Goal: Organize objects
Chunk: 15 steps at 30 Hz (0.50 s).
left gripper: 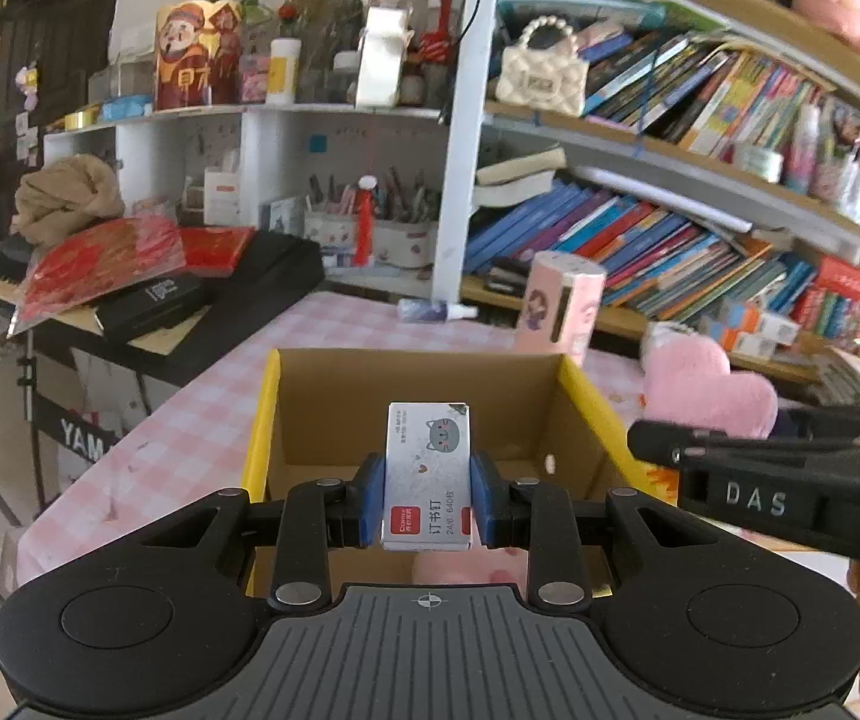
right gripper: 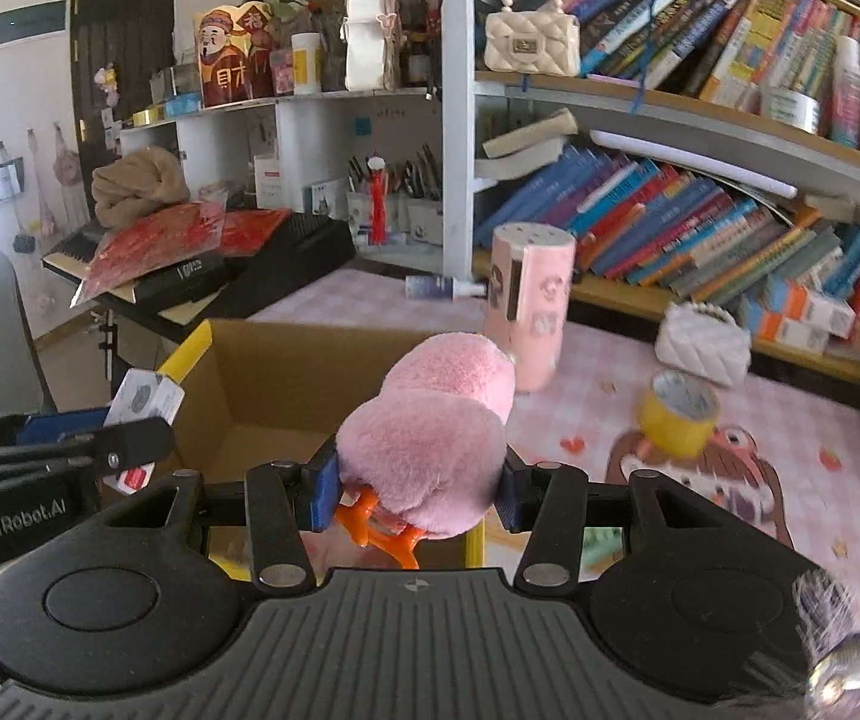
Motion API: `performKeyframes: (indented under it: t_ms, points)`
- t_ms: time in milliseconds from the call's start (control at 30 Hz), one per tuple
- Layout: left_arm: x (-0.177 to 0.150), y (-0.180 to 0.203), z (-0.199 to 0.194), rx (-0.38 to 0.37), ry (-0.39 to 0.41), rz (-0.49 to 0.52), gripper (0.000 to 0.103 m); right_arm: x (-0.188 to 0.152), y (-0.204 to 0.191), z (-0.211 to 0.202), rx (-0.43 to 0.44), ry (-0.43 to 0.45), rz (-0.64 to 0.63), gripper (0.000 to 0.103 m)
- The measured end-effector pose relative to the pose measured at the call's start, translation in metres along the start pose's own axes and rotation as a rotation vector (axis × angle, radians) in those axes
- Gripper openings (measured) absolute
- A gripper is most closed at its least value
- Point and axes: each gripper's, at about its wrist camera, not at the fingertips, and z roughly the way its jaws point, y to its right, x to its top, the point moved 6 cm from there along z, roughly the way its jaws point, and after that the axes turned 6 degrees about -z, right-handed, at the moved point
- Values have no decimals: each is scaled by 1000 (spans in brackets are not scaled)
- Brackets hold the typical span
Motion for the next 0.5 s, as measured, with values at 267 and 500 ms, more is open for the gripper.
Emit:
performKeyframes:
  t_ms: [267,500]
  points:
    - [-8,-1,44,78,-85,25,28,13,2,50,62,-19,-65,46]
    - [-20,-2,72,135,-168,63,28,14,-3,90,133,-77,-130,46]
